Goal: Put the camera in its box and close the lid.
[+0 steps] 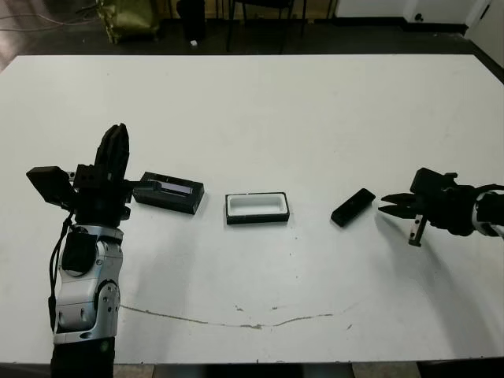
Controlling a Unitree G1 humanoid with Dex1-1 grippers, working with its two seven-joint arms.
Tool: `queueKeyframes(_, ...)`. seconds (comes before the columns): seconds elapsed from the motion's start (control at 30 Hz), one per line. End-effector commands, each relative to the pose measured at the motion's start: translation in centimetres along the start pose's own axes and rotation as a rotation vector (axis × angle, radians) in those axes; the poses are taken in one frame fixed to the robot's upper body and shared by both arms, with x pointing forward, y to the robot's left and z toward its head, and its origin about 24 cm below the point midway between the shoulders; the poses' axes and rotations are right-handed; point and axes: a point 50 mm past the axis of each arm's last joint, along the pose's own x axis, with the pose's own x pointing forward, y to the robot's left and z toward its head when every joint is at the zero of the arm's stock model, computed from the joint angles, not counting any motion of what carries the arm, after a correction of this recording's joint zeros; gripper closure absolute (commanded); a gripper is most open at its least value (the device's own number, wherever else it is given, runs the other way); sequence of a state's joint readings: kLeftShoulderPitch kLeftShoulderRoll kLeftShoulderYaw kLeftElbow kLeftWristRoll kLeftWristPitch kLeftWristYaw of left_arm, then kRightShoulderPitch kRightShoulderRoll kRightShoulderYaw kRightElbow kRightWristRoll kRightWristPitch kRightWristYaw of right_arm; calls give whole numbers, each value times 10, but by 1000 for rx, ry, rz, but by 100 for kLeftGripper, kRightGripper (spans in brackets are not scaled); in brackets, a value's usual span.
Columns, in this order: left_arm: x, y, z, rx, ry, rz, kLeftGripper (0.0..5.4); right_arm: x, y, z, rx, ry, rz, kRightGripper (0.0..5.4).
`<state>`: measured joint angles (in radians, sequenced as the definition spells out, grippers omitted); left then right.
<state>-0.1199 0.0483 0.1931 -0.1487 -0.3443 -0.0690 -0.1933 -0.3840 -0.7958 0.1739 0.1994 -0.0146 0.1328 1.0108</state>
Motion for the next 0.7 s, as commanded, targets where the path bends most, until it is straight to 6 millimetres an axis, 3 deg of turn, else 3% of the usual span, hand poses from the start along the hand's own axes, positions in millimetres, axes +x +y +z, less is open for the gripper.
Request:
queueKeyframes(0.03, -3, 2, -4, 6, 36, 8, 539, 5, 1, 3, 11, -12, 27, 540)
queueKeyframes(0.7, -4, 2, -5, 15, 38, 14, 539, 30, -3, 4, 23, -30, 65, 540)
